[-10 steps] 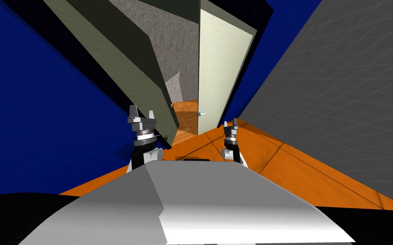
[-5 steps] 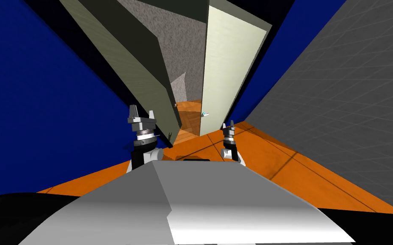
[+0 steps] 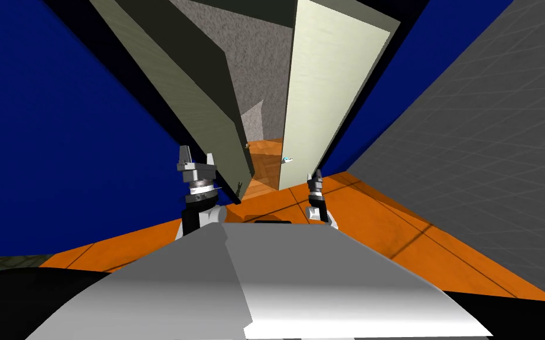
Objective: Push the door open
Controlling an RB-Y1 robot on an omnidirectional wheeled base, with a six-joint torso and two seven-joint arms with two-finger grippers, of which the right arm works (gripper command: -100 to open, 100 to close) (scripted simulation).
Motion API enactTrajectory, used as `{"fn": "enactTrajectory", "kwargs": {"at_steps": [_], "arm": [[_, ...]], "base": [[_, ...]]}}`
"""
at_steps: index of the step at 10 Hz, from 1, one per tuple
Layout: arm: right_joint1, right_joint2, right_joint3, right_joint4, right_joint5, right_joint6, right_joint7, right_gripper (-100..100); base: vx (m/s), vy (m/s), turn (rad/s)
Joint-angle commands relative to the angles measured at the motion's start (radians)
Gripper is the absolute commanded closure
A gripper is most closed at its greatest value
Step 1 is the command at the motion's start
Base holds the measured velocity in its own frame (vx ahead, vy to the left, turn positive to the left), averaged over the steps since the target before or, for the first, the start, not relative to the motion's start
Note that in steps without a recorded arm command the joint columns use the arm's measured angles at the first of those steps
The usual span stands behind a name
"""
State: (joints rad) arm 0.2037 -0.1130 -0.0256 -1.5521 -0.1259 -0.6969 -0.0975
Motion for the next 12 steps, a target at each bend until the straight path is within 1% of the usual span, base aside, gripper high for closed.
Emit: {"fn": "enactTrajectory", "kwargs": {"at_steps": [1, 3, 4, 5, 8, 9, 10, 11, 12], "arm": [[-0.017, -0.006, -0.005, 0.05, -0.002, -0.01, 0.0, -100], [-0.046, -0.014, -0.013, 0.119, -0.004, -0.021, 0.001, -100], [-0.046, -0.014, -0.013, 0.131, -0.004, -0.021, 0.001, -100], [-0.06, -0.018, -0.016, 0.171, -0.005, -0.027, 0.002, -100], [-0.104, -0.029, -0.028, 0.276, -0.008, -0.044, 0.003, -100], [-0.104, -0.029, -0.028, 0.29, -0.008, -0.044, 0.003, -100], [-0.118, -0.033, -0.032, 0.328, -0.009, -0.049, 0.004, -100], [-0.118, -0.033, -0.032, 0.328, -0.009, -0.049, 0.004, -100], [-0.132, -0.036, -0.035, 0.367, -0.01, -0.055, 0.005, -100]], "base": [[0.036, -0.038, 0.13], [0.06, -0.067, 0.215], [0.042, -0.045, 0.056], [0.042, -0.045, 0.115], [0.066, -0.078, 0.214], [0.042, -0.063, 0.056], [0.036, -0.043, 0.119], [0.03, -0.032, 0.061], [0.034, -0.033, 0.133]]}}
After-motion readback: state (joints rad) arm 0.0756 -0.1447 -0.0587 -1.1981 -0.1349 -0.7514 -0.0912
